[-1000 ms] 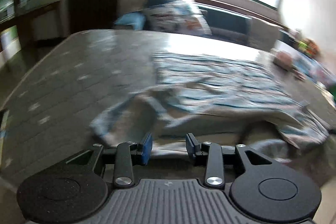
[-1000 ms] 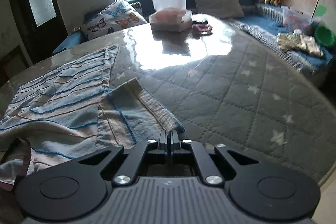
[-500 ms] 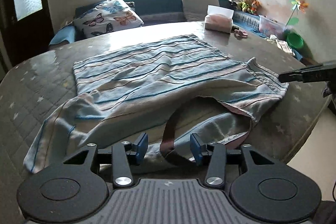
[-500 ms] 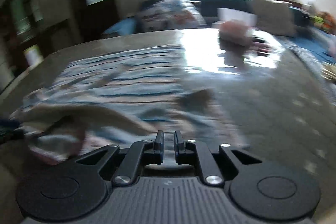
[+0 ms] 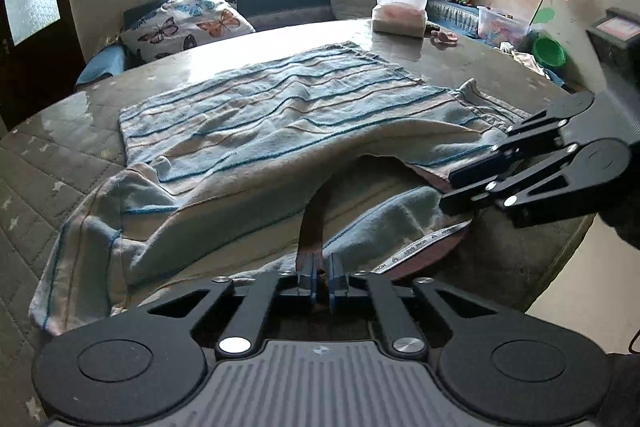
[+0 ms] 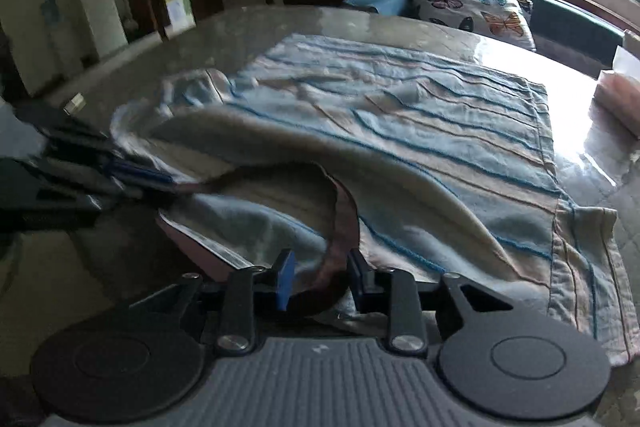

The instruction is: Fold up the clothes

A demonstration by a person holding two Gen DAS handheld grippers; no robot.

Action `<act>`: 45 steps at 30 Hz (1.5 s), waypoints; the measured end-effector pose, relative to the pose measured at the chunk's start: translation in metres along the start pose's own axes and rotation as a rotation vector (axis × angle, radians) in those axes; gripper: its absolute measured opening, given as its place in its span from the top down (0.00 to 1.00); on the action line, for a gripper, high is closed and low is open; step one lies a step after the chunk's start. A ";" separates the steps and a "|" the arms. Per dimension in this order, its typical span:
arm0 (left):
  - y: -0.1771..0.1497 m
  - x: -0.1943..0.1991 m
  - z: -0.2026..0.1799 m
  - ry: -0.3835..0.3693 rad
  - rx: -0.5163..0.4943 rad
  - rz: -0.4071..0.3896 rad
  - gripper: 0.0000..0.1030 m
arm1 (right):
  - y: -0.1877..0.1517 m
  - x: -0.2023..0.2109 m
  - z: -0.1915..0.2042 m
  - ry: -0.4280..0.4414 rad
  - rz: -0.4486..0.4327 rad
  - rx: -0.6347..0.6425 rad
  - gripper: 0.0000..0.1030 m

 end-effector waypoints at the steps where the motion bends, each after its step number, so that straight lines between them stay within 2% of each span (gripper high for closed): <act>1: 0.000 0.003 -0.001 -0.002 -0.001 -0.006 0.96 | -0.001 0.001 0.001 -0.003 -0.002 0.003 0.82; 2: 0.001 0.008 -0.002 -0.005 -0.006 -0.014 0.97 | -0.003 0.002 0.001 -0.007 -0.004 0.007 0.92; 5: 0.003 0.021 -0.006 -0.014 -0.019 -0.038 0.97 | -0.004 0.017 0.002 0.000 -0.019 0.021 0.98; 8: 0.002 0.032 -0.014 -0.036 -0.031 -0.048 0.97 | -0.005 0.034 0.005 0.016 -0.023 0.045 1.00; 13: -0.008 0.038 -0.026 -0.064 -0.068 -0.019 1.00 | -0.022 0.050 0.016 0.063 0.036 0.094 1.00; 16: -0.007 0.038 -0.026 -0.058 -0.068 -0.017 1.00 | -0.022 0.053 0.015 0.063 0.020 0.075 0.98; 17: -0.005 0.037 -0.025 -0.054 -0.064 -0.019 0.98 | -0.019 0.053 0.013 0.053 0.004 0.067 0.93; 20: 0.000 0.036 -0.023 -0.023 -0.057 -0.045 0.96 | -0.010 0.046 0.009 0.025 -0.029 0.041 0.89; 21: 0.002 0.034 -0.022 -0.015 -0.057 -0.049 0.94 | -0.007 0.041 0.007 0.019 -0.032 0.031 0.83; 22: 0.004 0.030 -0.022 -0.012 -0.054 -0.050 0.87 | -0.005 0.035 0.006 0.013 -0.033 0.024 0.80; 23: 0.005 0.026 -0.022 -0.010 -0.052 -0.048 0.76 | -0.003 0.029 0.005 0.001 -0.033 0.024 0.76; 24: 0.006 0.022 -0.022 -0.004 -0.051 -0.043 0.71 | -0.002 0.025 0.005 -0.014 -0.034 0.027 0.74; 25: 0.006 0.016 -0.022 0.003 -0.053 -0.035 0.68 | -0.001 0.019 0.005 -0.031 -0.033 0.032 0.74; 28: 0.004 0.003 -0.024 0.007 -0.067 -0.010 0.68 | 0.001 0.003 0.003 -0.058 -0.020 0.030 0.74; 30: 0.002 -0.004 -0.023 0.008 -0.073 0.006 0.68 | -0.001 -0.003 0.001 -0.066 -0.006 0.024 0.79; 31: 0.000 -0.007 -0.023 0.008 -0.074 0.016 0.68 | -0.003 -0.004 0.000 -0.077 -0.004 0.026 0.85; 32: -0.003 -0.009 -0.021 0.009 -0.071 0.028 0.72 | -0.005 -0.003 -0.001 -0.084 -0.006 0.028 0.96; 33: -0.004 -0.010 -0.019 0.014 -0.066 0.033 0.76 | -0.006 0.000 -0.003 -0.084 -0.011 0.025 0.97; 35: -0.006 -0.010 -0.015 0.011 -0.053 0.037 0.94 | -0.009 0.012 -0.004 -0.075 -0.024 0.019 0.99; 40: -0.008 0.005 -0.017 -0.008 -0.074 0.011 0.99 | -0.021 0.048 -0.001 -0.067 -0.027 0.047 0.99; 43: -0.013 0.006 -0.022 -0.023 -0.111 0.022 0.99 | -0.031 0.054 0.002 -0.056 0.012 0.061 1.00; 45: -0.016 0.006 -0.023 -0.029 -0.123 0.031 0.99 | -0.026 0.052 -0.001 -0.051 0.009 0.055 0.99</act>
Point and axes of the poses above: each gripper's, at about its wrist camera, not at the fingertips, and x roughly against the way its jaws point, z to its left, y to its top, the point moved 4 cm from there along -x, roughly the way its jaws point, and after that the axes turned 2 degrees about -x, right-handed, at the moved point
